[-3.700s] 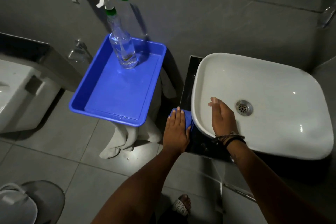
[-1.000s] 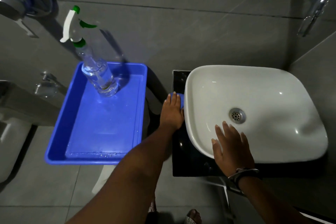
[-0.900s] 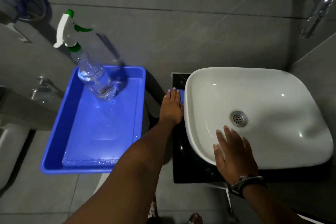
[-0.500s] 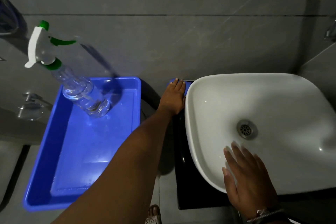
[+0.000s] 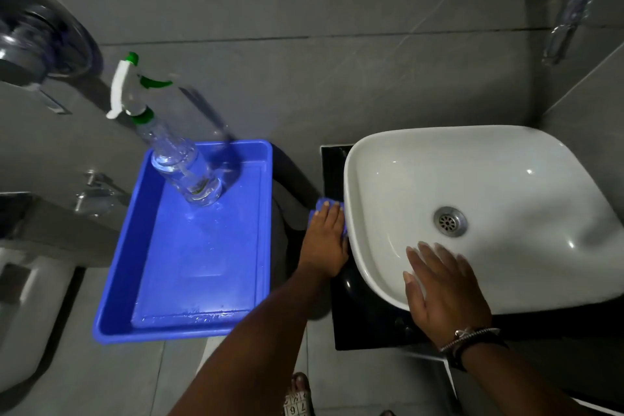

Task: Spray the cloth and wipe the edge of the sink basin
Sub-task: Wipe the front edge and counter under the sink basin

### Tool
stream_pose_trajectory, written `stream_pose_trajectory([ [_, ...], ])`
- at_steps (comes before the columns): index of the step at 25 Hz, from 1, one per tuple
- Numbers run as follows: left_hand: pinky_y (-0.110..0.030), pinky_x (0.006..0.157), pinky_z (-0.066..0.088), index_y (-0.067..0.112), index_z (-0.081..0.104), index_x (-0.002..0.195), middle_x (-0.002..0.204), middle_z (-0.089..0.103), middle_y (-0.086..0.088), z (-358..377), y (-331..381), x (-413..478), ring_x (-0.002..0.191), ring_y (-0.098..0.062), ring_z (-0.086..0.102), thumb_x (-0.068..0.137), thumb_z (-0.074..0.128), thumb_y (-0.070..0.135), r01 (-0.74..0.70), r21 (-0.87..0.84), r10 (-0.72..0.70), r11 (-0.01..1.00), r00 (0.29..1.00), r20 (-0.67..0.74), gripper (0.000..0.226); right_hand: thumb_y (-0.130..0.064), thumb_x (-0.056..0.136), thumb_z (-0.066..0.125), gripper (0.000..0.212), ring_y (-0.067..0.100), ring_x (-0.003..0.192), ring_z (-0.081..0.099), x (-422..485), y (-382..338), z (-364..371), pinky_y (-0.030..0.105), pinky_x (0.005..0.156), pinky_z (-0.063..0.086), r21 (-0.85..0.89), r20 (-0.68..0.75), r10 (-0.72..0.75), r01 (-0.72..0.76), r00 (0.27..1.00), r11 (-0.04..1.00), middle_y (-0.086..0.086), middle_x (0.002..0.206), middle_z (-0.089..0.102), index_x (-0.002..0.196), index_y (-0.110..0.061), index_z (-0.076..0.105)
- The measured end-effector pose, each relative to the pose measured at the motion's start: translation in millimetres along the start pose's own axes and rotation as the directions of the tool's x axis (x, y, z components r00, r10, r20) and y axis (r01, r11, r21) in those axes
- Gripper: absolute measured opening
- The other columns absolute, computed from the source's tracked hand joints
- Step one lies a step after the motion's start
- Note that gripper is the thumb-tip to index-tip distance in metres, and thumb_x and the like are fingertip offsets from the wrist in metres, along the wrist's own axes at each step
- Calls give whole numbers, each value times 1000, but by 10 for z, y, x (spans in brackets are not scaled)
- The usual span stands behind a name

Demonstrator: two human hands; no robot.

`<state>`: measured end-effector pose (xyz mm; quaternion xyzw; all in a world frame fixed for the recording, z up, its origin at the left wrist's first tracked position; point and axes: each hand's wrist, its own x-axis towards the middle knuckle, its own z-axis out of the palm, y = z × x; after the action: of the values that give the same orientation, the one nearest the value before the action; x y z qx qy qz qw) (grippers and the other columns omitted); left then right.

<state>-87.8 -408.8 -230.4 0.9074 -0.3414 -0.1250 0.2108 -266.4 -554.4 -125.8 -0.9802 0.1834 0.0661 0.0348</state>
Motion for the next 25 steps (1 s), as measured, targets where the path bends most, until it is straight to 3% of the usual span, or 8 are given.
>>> stream_pose_trajectory([
  [5, -46, 126, 12, 4, 29, 154, 163, 28, -12, 268, 336, -907, 154, -33, 16, 98, 46, 28, 43, 25, -44, 999, 999, 17, 63, -46, 90, 24, 61, 34, 131, 48, -5, -6, 8, 52, 107, 37, 29, -12, -8, 8, 1000, 1000, 11, 139, 57, 133, -17, 54],
  [8, -50, 124, 19, 2, 39, 150, 158, 37, -15, 443, 561, -1358, 151, -36, 26, 95, 52, 28, 76, 41, -74, 996, 996, -47, 62, -51, 92, 18, 64, 31, 144, 30, 8, 24, 55, 52, 116, 23, 92, 60, -28, 23, 998, 995, 10, 154, 37, 146, -19, 34],
  [10, -48, 123, 17, 3, 39, 150, 158, 38, -14, 524, 679, -1547, 150, -35, 27, 96, 51, 29, 104, 60, -100, 993, 993, -64, 61, -52, 96, 19, 62, 26, 149, 17, 43, 61, 72, 50, 120, 13, 229, 89, -33, 11, 995, 973, 6, 161, 24, 150, -22, 24],
  [13, -45, 122, 13, 4, 42, 148, 156, 42, -14, 635, 900, -1676, 149, -34, 31, 95, 50, 30, 100, 125, -88, 987, 991, -104, 60, -49, 98, 25, 57, 17, 150, 9, 57, 169, 8, 41, 123, 4, 584, 99, 34, -86, 994, 807, -1, 163, 17, 150, -27, 24],
  [15, -44, 122, 12, 5, 42, 148, 155, 43, -13, 769, 1093, -1663, 149, -33, 31, 96, 49, 31, 98, 127, -86, 987, 992, -97, 59, -47, 98, 27, 55, 15, 150, 9, 45, 278, -35, 34, 121, 1, 709, 115, 57, -122, 992, 695, -2, 163, 17, 150, -27, 25],
  [20, -40, 126, 8, 7, 36, 152, 160, 34, -12, 919, 1349, -1600, 152, -29, 23, 98, 44, 37, 150, 63, -144, 987, 986, -87, 62, -48, 98, 25, 58, 21, 151, 7, -98, 462, -54, 43, 123, 5, 544, 80, -44, -7, 996, 839, 3, 163, 13, 150, -23, 24],
  [23, -45, 125, 21, 14, 40, 150, 158, 38, -5, 761, 1370, -1609, 151, -30, 27, 95, 46, 40, 120, -141, -129, 983, 990, -56, 61, -34, 96, 38, 49, 31, 142, 29, -518, 461, -4, 47, 116, 24, 459, -209, -28, 123, 978, 880, 13, 155, 33, 141, -13, 42],
  [25, -36, 116, 34, 18, 49, 140, 148, 49, -5, 530, 1345, -1568, 139, -27, 42, 95, 44, 22, 185, -517, -208, 836, 978, 14, 45, -25, 90, 45, 44, 31, 132, 39, -906, 388, 167, 45, 110, 33, 414, -344, -45, 194, 938, 889, 15, 148, 40, 133, -14, 48],
])
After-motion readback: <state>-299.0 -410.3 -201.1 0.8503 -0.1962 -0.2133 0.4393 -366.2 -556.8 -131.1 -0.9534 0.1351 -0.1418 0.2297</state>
